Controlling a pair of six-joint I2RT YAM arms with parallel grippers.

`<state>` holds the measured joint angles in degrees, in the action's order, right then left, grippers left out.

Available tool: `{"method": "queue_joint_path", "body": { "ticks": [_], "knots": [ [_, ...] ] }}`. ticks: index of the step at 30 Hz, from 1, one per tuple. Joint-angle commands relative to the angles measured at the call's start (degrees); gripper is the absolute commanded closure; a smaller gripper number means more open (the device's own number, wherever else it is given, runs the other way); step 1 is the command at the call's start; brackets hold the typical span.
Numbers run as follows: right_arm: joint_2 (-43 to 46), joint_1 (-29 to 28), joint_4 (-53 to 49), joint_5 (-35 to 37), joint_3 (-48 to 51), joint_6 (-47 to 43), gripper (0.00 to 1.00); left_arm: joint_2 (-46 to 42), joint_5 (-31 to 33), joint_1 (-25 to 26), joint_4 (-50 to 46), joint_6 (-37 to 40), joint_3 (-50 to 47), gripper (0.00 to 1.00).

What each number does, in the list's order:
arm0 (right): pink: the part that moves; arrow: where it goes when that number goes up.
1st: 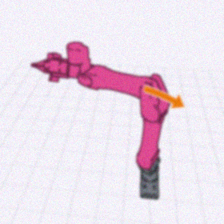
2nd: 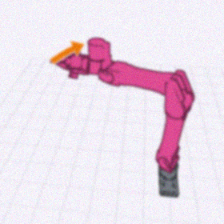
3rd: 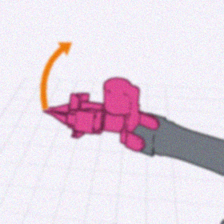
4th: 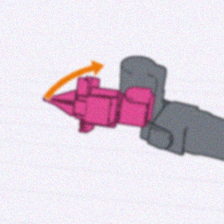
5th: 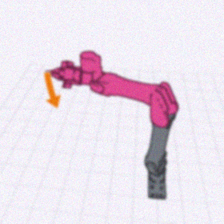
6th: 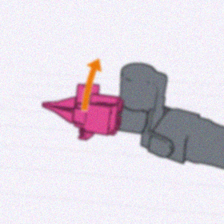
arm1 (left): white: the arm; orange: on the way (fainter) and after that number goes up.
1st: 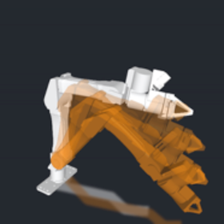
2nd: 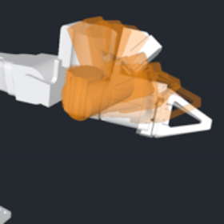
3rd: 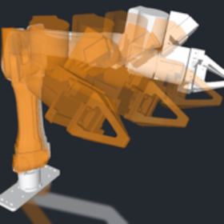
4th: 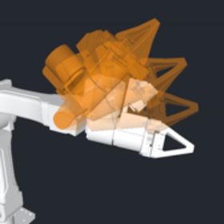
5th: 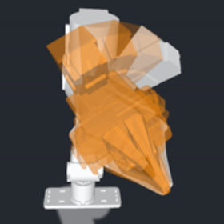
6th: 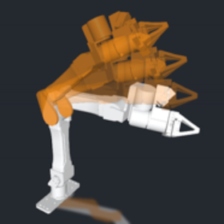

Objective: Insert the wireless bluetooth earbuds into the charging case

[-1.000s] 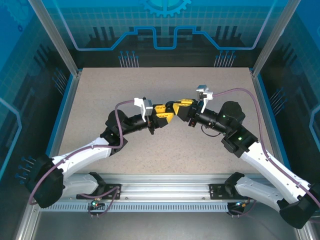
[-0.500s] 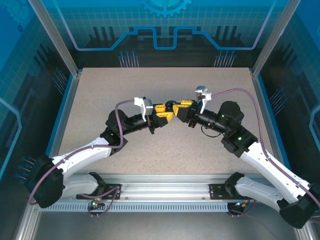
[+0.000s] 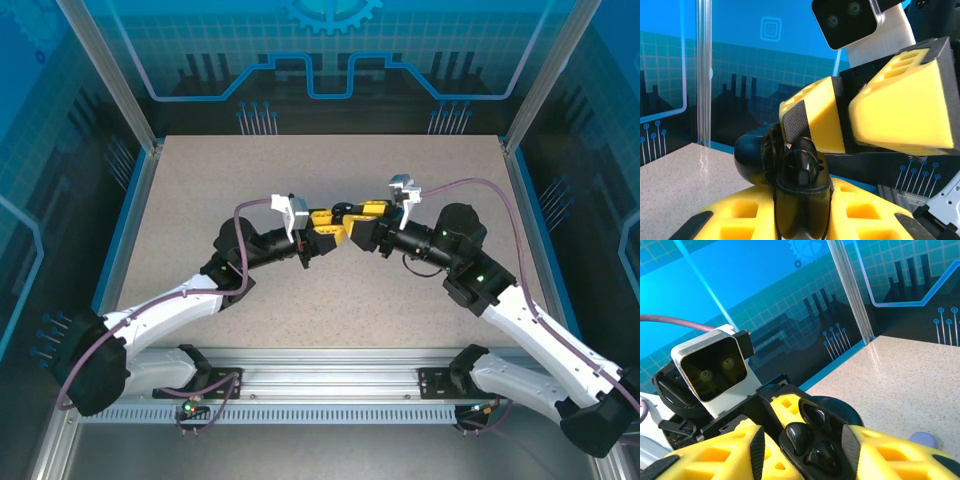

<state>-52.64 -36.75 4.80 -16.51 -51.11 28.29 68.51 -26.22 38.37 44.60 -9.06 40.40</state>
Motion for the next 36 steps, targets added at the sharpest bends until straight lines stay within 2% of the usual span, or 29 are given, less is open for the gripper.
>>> {"method": "queue_joint_path", "body": {
  "ticks": [1, 3, 16, 21, 30, 36],
  "knots": [
    [1.6, -0.5, -3.1, 3.2, -2.0, -1.6, 0.47, -1.1, -0.5, 0.4, -1.3, 0.1, 2.2, 0.96],
    [2.2, -0.5, -4.6, 4.7, -2.3, -2.1, 0.43, -1.5, -0.5, 0.5, -2.0, 0.6, 1.9, 0.96],
    [3.8, 0.1, -18.2, 16.8, -5.6, -4.8, 0.43, -4.8, -1.3, 0.5, -7.7, 2.4, 0.9, 0.96],
    [2.2, 1.0, -21.3, 14.4, -6.6, -5.9, 0.43, -5.4, -2.0, 0.4, -8.1, 2.5, 1.0, 0.96],
    [-1.5, 2.1, -25.4, 13.0, -8.8, -6.9, 0.43, -4.9, -9.4, 0.4, -7.4, 1.6, 2.4, 0.96],
    [-2.5, 7.3, -24.7, 5.5, -7.8, -7.5, 0.44, -3.7, -10.7, 0.4, -7.6, 0.5, 3.2, 0.96]
  ]
}}
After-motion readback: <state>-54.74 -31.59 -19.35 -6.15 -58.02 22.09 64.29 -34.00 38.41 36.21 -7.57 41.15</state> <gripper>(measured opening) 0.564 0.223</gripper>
